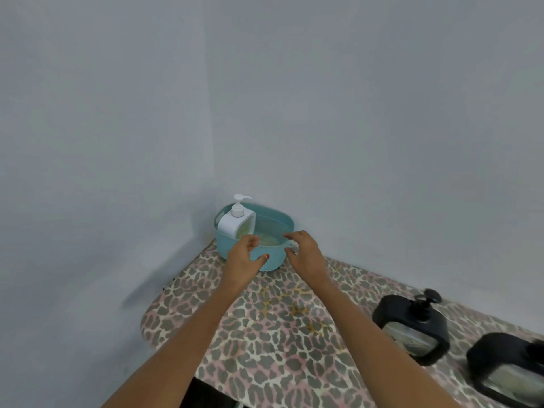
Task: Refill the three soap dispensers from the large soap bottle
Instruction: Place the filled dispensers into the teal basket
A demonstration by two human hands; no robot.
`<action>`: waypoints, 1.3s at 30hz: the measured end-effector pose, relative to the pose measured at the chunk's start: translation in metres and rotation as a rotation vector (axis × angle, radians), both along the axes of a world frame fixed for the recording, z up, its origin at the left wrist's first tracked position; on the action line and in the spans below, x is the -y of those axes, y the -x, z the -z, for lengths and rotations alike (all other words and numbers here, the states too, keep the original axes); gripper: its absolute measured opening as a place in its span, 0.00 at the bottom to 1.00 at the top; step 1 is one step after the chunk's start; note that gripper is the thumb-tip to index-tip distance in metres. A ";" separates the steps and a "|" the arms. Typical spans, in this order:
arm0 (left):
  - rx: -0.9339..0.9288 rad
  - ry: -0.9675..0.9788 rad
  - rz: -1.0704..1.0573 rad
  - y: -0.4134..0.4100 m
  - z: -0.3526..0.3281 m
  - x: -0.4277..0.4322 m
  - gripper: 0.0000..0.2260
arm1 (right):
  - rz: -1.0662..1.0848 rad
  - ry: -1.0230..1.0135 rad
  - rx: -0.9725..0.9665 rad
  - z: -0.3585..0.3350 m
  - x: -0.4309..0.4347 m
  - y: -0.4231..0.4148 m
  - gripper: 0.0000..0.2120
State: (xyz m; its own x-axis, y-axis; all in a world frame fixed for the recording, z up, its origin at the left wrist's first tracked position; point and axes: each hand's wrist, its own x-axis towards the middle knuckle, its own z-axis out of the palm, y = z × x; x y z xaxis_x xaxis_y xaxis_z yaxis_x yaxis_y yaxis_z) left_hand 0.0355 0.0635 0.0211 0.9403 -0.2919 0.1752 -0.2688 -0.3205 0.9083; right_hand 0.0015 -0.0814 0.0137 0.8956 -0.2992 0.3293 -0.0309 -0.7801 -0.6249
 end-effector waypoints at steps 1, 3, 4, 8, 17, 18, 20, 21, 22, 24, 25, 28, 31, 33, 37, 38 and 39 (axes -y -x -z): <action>0.006 -0.004 0.019 0.008 0.001 0.003 0.20 | 0.006 0.004 0.006 0.000 0.002 0.011 0.17; 0.025 -0.022 0.058 0.025 0.002 0.008 0.21 | 0.016 0.014 0.009 0.000 0.005 0.035 0.16; 0.028 -0.031 0.079 0.033 0.003 0.011 0.21 | 0.020 0.017 0.005 0.000 0.007 0.048 0.17; 0.019 -0.062 0.162 0.067 0.005 0.027 0.23 | 0.024 0.024 -0.015 0.005 0.019 0.099 0.17; 0.028 -0.175 0.329 0.125 0.013 0.073 0.26 | 0.122 0.059 0.004 0.018 0.052 0.197 0.15; 0.031 -0.184 0.347 0.130 0.014 0.080 0.27 | 0.149 0.046 0.016 0.019 0.057 0.206 0.15; 0.035 -0.197 0.389 0.139 0.015 0.095 0.28 | 0.217 0.022 0.048 0.022 0.069 0.221 0.14; 0.038 -0.206 0.408 0.142 0.016 0.102 0.28 | 0.252 0.015 0.065 0.023 0.076 0.227 0.14; 0.045 -0.222 0.427 0.145 0.017 0.109 0.29 | 0.284 0.010 0.078 0.024 0.082 0.232 0.13; 0.062 -0.260 0.463 0.149 0.019 0.122 0.30 | 0.338 -0.001 0.098 0.026 0.093 0.242 0.14; 0.070 -0.274 0.476 0.150 0.019 0.128 0.30 | 0.361 -0.007 0.102 0.027 0.099 0.246 0.14; 0.079 -0.303 0.508 0.153 0.019 0.143 0.32 | 0.407 -0.033 0.090 0.028 0.115 0.251 0.18; 0.078 -0.324 0.541 0.152 0.018 0.153 0.33 | 0.389 -0.069 0.005 0.028 0.127 0.247 0.25; 0.074 -0.329 0.560 0.151 0.018 0.159 0.33 | 0.356 -0.105 -0.066 0.029 0.133 0.242 0.29; 0.098 -0.317 0.597 0.152 0.017 0.167 0.29 | 0.336 -0.188 -0.086 0.034 0.137 0.233 0.30; 0.111 -0.312 0.600 0.151 0.017 0.167 0.27 | 0.339 -0.203 -0.086 0.035 0.137 0.231 0.30; 0.125 -0.311 0.604 0.149 0.016 0.168 0.26 | 0.341 -0.209 -0.092 0.035 0.138 0.230 0.29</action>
State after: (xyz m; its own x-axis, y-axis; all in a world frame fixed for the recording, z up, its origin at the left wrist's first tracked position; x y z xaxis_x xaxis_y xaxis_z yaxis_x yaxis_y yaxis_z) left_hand -0.1137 -0.1041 0.0047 0.5750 -0.8126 0.0952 -0.5789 -0.3219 0.7491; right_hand -0.2284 -0.2192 -0.0209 0.7563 -0.6361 0.1533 -0.3288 -0.5720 -0.7514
